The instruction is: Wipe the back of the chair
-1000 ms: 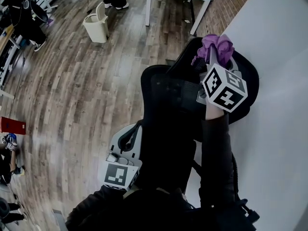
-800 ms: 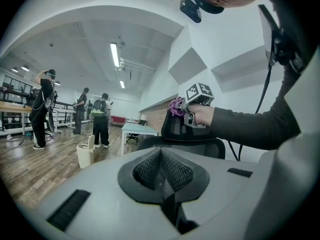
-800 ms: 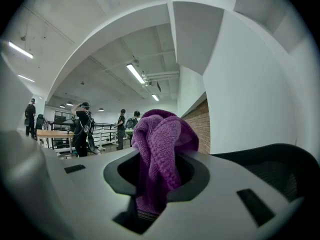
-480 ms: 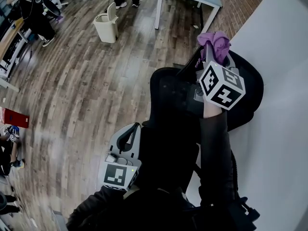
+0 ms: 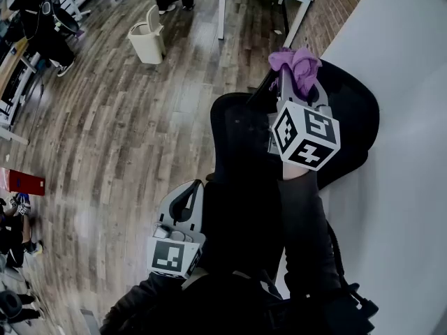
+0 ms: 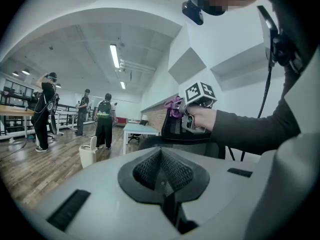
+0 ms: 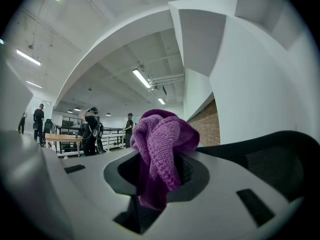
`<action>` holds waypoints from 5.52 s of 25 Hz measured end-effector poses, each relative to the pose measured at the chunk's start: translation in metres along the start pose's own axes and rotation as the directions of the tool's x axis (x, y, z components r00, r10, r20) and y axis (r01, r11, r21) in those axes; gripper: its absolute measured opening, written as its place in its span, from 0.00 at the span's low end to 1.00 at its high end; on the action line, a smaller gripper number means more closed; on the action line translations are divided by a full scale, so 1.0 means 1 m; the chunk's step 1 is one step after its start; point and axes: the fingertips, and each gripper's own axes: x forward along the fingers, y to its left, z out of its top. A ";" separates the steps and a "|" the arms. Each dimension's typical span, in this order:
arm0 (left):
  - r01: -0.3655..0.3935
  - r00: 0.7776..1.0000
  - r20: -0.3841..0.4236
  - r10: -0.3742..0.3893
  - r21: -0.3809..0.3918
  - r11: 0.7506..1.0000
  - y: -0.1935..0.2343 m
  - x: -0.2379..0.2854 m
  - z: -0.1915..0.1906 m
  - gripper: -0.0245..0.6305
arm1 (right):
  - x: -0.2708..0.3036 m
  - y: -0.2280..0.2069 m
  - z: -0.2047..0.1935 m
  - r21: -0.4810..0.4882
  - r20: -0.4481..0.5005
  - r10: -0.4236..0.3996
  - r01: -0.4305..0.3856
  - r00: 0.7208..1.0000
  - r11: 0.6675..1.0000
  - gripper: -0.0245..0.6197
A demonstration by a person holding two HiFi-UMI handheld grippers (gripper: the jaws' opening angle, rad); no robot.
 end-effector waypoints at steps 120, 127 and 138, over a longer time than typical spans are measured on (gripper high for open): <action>0.008 0.999 0.032 -0.010 0.058 0.998 -0.003 0.010 0.013 0.05 | -0.013 -0.010 -0.021 -0.052 -0.009 -0.060 0.060 0.998 0.997 0.19; -0.027 0.998 0.054 0.024 0.052 0.998 0.002 -0.005 0.016 0.05 | -0.014 0.018 -0.016 -0.058 0.002 -0.009 0.009 1.000 0.998 0.19; -0.049 0.998 0.049 0.046 0.062 0.997 0.006 -0.025 0.008 0.05 | -0.026 0.034 -0.024 -0.064 0.007 0.013 -0.013 1.000 0.998 0.19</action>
